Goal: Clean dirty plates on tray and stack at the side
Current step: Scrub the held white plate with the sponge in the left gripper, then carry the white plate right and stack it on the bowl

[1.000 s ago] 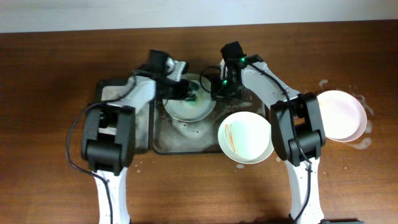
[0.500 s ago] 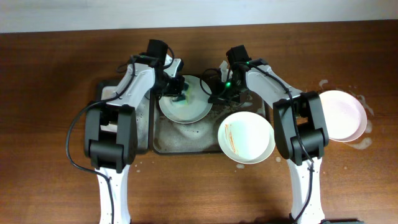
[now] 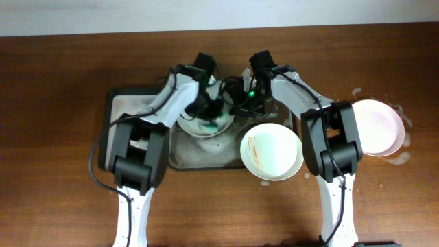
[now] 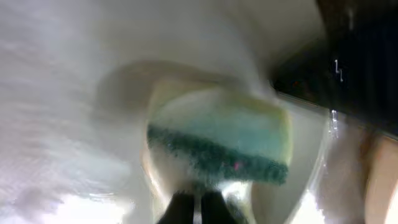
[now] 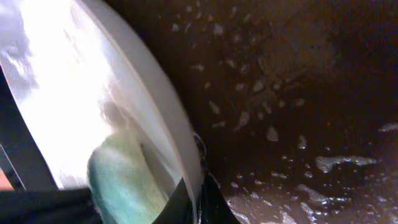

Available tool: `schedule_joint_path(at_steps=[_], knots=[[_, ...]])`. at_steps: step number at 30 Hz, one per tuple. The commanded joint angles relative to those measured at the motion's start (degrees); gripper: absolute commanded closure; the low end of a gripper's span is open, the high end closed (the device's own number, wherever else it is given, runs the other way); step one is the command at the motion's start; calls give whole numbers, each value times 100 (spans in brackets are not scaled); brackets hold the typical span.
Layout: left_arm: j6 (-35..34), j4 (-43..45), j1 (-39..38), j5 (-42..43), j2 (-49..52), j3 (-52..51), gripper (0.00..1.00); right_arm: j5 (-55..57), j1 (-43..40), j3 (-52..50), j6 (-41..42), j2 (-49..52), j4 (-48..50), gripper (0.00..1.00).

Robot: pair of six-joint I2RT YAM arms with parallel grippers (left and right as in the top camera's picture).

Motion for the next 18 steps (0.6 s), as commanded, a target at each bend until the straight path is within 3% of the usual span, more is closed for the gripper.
schedule_joint_path(at_steps=[1, 4, 8, 13, 18], knots=[[-531, 1086, 645, -684, 330, -170, 100, 422, 59, -238, -4, 269, -70, 96], [-531, 1676, 767, -890, 330, -170, 100, 422, 59, -238, -2, 269, -63, 96], [-1298, -31, 750, -2332, 330, -170, 100, 420, 59, -238, -2, 269, -63, 96], [-1296, -662, 743, -2326, 328, -46, 100, 420, 59, -238, -2, 269, -68, 96], [-1401, -1606, 625, -2337, 326, 1919, 100, 424, 46, -238, -48, 271, -116, 96]])
